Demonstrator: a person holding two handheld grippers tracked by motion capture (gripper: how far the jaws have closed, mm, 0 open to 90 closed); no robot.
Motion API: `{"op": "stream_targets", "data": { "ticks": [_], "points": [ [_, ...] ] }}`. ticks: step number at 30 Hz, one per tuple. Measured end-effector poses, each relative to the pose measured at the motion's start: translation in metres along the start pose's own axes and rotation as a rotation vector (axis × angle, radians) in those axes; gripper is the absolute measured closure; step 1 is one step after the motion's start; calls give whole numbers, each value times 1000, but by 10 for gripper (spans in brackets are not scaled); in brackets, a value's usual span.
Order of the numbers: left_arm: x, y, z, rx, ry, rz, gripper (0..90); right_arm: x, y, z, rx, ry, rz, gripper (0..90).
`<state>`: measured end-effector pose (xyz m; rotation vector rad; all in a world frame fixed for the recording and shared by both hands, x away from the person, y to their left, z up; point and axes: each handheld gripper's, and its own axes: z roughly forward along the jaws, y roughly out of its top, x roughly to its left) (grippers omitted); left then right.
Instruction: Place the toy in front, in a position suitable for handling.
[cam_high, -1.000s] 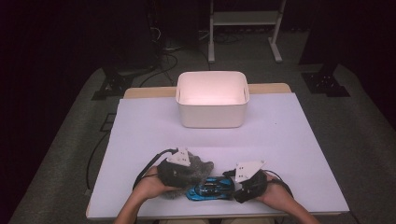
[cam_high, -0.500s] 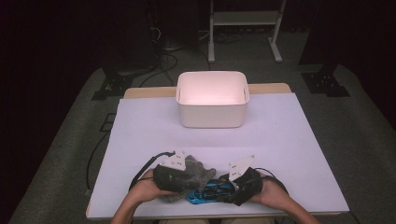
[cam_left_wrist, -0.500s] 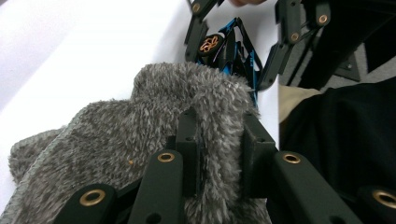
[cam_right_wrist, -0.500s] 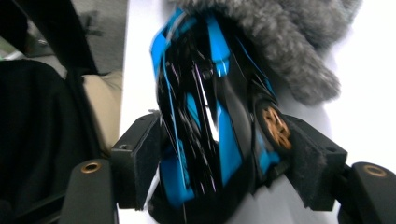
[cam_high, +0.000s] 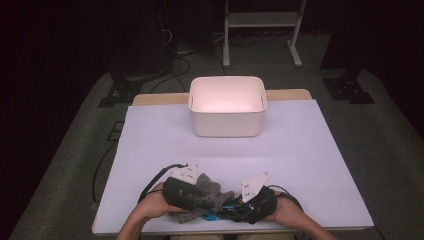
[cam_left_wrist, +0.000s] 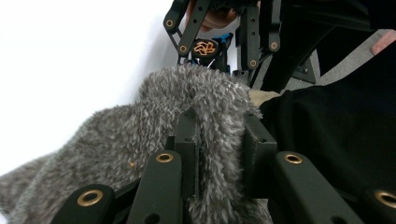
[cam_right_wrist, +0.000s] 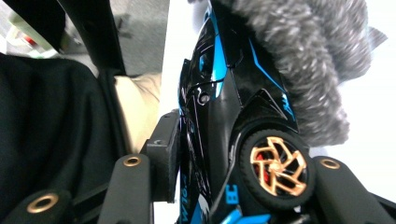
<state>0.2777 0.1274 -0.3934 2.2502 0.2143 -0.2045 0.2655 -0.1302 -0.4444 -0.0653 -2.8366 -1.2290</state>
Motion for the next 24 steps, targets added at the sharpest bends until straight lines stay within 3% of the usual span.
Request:
{"op": "stream_targets", "data": {
  "ticks": [4, 7, 10, 13, 17, 21, 24],
  "points": [
    [-2, 5, -1, 8, 29, 12, 720, 5, 2, -1, 37, -75, -57, 543],
    [-2, 6, -1, 9, 58, 10, 712, 0, 3, -2, 44, -97, -61, 545],
    [0, 9, -6, 12, 103, 18, 713, -5, 5, -4, 75, -137, -95, 546],
    [2, 16, -16, 1, 151, 31, 719, -15, 6, -9, 75, -162, -90, 550],
    [9, 24, -20, 17, 219, 48, 720, -30, 2, -14, 54, -139, -31, 551],
    [21, 15, -9, 29, 210, 10, 719, -34, -10, -13, 21, -123, 39, 528],
    [26, 7, -5, 10, 187, -11, 719, -30, -16, -19, 19, -152, 38, 479]
  ]
}}
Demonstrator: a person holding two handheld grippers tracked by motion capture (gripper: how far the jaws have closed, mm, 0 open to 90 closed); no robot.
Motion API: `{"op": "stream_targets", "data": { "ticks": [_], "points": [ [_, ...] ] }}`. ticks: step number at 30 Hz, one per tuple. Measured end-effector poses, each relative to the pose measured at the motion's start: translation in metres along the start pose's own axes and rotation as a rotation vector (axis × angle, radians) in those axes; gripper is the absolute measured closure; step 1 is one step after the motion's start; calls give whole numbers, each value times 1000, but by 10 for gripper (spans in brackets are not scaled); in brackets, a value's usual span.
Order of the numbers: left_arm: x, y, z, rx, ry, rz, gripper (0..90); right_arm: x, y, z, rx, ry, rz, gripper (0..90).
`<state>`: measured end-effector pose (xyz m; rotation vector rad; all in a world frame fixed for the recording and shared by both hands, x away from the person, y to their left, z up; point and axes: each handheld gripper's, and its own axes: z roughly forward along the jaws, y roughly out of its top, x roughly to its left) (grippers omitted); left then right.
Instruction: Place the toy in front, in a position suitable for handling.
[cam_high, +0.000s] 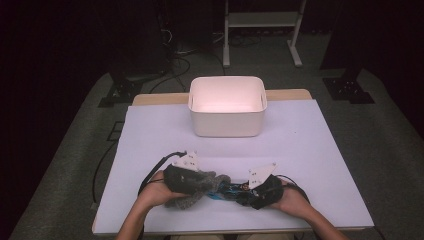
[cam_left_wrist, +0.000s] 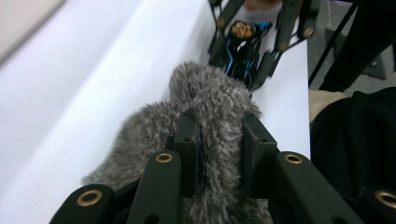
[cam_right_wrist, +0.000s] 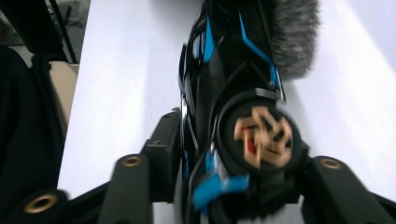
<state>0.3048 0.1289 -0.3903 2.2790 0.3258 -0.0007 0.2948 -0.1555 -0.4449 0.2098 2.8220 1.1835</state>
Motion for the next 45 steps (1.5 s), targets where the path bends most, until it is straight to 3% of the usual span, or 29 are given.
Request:
{"op": "stream_targets", "data": {
  "ticks": [5, 10, 12, 16, 18, 22, 26, 29, 31, 35, 39, 45],
  "points": [
    [-4, 2, 2, 18, 21, 26, 719, 1, -13, -11, -44, -1, 55, 523],
    [-8, 9, -6, 70, 69, 82, 742, 2, -12, -12, -34, -14, 29, 556],
    [-7, 11, -12, 58, 90, 79, 742, 3, -12, -12, -36, -16, 21, 557],
    [-7, 9, -4, 65, 62, 73, 742, 1, -14, -12, -46, -2, 39, 555],
    [-8, 8, 3, 79, 50, 92, 741, 0, -14, -12, -51, -1, 43, 555],
    [-8, 18, 7, 66, 23, 89, 742, 0, -15, -11, -59, 3, 56, 558],
    [-16, 37, 26, 126, 16, 157, 742, 0, -14, -11, -60, 4, 54, 559],
    [-17, 46, 30, 168, 18, 191, 742, 0, -15, -11, -60, 2, 54, 559],
    [-16, 45, 28, 174, 17, 190, 743, -1, -15, -11, -62, 8, 57, 560],
    [-14, 38, 24, 142, 10, 159, 743, -1, -15, -11, -65, 11, 52, 561],
    [-18, 46, 30, 164, 10, 184, 747, -3, -16, -10, -69, 20, 54, 562],
    [-28, 72, 60, 162, -72, 242, 747, -2, -16, -10, -75, 17, 63, 562]
  ]
}}
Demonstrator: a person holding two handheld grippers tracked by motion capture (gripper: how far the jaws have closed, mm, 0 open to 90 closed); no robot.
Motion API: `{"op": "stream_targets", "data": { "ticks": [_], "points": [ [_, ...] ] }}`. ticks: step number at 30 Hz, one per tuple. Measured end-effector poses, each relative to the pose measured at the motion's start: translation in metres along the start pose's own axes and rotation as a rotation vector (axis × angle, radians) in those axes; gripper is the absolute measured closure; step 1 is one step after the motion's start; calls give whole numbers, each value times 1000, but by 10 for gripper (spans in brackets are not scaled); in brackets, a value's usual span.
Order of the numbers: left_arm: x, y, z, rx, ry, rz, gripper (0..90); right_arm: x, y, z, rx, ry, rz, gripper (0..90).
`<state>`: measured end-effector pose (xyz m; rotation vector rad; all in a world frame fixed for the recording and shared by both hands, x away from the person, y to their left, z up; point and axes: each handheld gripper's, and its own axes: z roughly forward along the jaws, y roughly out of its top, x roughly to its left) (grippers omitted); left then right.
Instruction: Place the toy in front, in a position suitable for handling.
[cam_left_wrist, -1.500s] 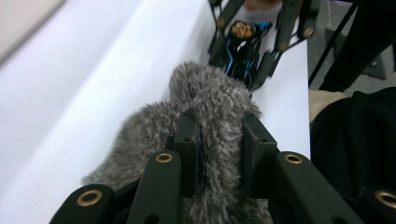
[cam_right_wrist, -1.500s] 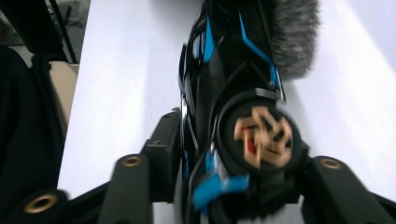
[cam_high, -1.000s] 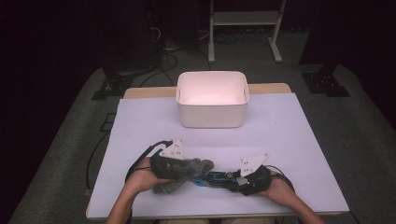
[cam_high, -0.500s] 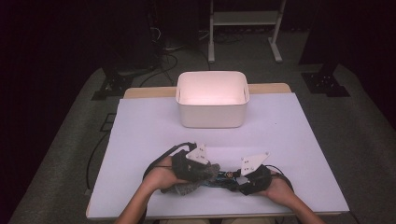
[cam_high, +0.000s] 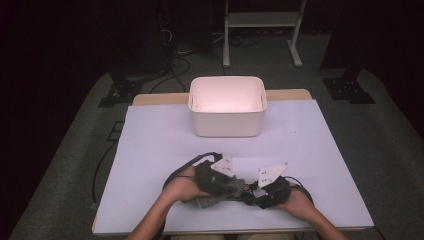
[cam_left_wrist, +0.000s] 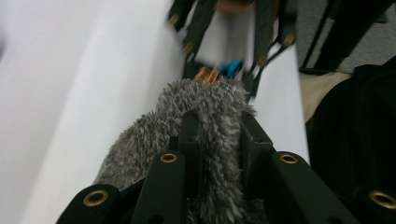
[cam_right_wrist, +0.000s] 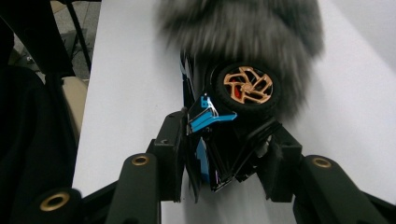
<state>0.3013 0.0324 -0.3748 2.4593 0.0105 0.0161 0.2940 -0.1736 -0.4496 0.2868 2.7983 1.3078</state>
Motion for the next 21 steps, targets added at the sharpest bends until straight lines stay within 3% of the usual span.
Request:
{"op": "stream_targets", "data": {
  "ticks": [3, 7, 12, 17, 21],
  "points": [
    [2, 11, 10, -9, -27, 29, 747, 0, -1, 0, -11, 2, 10, 564],
    [6, 12, 13, -12, -38, 10, 747, -1, -3, 0, -23, 14, 35, 570],
    [5, 4, 5, 13, -21, 12, 747, -1, -2, 1, -21, 9, 10, 571],
    [11, -17, -12, 19, 1, -51, 746, -1, -2, 1, -18, 9, 7, 571],
    [11, -21, -12, 6, -2, -54, 744, 0, -1, 2, -12, 9, 4, 570]
  ]
}}
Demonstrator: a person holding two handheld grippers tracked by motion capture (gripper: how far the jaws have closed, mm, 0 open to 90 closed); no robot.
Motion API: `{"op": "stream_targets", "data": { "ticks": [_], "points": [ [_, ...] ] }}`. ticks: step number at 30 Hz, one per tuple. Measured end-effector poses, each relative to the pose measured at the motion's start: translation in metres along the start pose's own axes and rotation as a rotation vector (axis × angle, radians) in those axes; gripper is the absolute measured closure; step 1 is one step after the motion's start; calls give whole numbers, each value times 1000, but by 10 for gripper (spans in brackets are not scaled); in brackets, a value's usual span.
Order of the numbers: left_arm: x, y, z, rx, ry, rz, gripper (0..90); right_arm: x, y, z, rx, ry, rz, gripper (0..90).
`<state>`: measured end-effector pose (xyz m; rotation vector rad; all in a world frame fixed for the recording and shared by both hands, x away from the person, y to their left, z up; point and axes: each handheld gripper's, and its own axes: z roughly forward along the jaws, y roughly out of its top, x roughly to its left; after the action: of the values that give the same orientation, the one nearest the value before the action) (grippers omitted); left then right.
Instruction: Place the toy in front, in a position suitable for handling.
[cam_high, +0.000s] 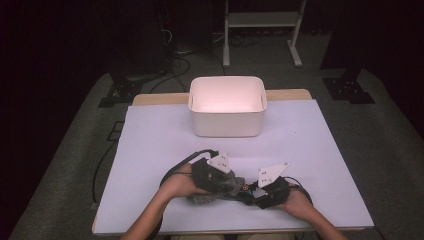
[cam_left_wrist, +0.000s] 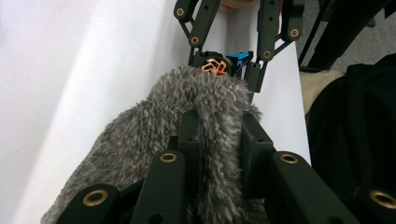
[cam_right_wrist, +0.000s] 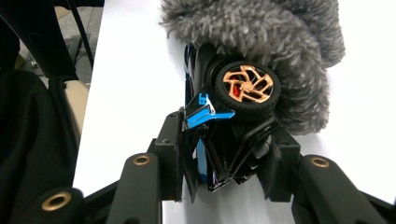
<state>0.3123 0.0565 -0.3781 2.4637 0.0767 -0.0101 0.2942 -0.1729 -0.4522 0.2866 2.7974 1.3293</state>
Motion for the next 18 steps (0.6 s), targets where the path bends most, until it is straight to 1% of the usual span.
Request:
{"op": "stream_targets", "data": {
  "ticks": [1, 4, 7, 8, 10, 12, 14, 15, 17, 18],
  "points": [
    [-1, 2, 1, 3, 3, 4, 743, 0, 0, 0, 2, -1, 1, 570],
    [-3, 10, 6, 1, -8, 24, 742, 0, 0, 0, 2, -2, 0, 570],
    [-4, 19, 14, -9, -21, 38, 741, -1, -1, 1, -9, 5, 13, 568],
    [-4, 22, 16, -8, -25, 51, 741, -1, -2, 1, -12, 9, 20, 567],
    [-3, 26, 20, -19, -32, 57, 740, -1, -2, 1, -13, 8, 20, 568],
    [-1, 27, 22, -26, -41, 52, 740, -1, -2, 1, -14, 9, 24, 568],
    [0, 25, 21, -38, -52, 33, 737, -1, -2, 1, -15, 10, 29, 569],
    [1, 23, 20, -41, -55, 22, 737, -1, -2, 1, -13, 7, 22, 569],
    [2, 18, 15, -32, -48, 13, 737, 0, -1, 1, -6, 0, 12, 569],
    [2, 13, 11, -33, -40, 0, 737, 0, 0, 1, -3, -1, 11, 570]
  ]
}}
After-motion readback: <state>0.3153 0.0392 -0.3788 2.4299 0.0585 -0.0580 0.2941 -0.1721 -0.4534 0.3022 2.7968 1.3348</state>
